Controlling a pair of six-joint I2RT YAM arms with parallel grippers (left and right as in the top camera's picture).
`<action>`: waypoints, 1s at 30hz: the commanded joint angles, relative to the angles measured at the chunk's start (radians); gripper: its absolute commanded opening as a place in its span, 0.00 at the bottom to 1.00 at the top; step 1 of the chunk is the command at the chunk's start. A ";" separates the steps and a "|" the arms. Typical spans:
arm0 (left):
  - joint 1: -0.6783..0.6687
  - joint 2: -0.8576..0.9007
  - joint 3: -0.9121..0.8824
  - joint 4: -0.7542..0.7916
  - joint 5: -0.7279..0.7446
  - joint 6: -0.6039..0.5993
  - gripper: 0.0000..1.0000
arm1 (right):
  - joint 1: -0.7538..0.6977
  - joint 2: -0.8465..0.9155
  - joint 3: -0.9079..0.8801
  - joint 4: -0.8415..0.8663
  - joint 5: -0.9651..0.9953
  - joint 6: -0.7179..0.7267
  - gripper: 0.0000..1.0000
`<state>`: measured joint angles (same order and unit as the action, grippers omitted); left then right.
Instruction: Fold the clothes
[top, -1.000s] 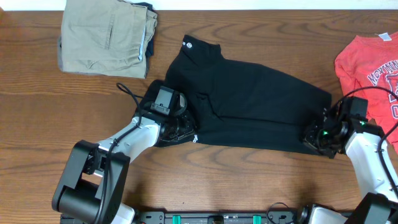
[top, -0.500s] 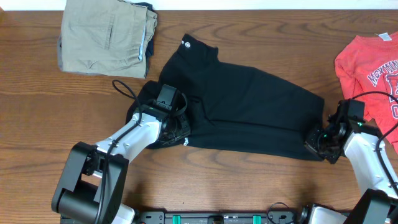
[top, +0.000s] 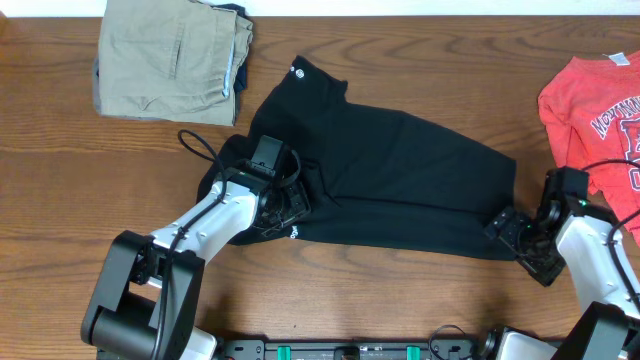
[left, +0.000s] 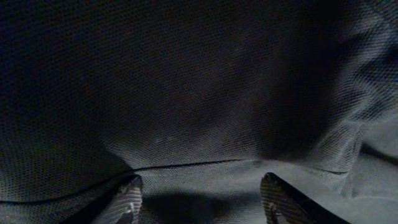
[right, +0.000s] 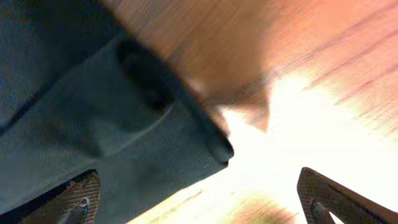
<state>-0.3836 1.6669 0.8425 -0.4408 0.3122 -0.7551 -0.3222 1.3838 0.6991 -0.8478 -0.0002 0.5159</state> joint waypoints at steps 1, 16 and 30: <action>0.007 0.071 -0.074 -0.040 -0.097 -0.002 0.65 | -0.011 0.004 -0.005 0.026 -0.011 -0.017 0.96; 0.007 0.071 -0.074 -0.040 -0.122 -0.002 0.65 | -0.011 0.004 -0.003 0.141 -0.101 -0.053 0.33; 0.007 0.071 -0.074 -0.037 -0.122 -0.002 0.65 | -0.011 0.004 -0.075 0.115 -0.124 -0.045 0.11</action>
<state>-0.3836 1.6661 0.8425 -0.4400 0.3103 -0.7555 -0.3241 1.3838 0.6506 -0.7437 -0.1169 0.4644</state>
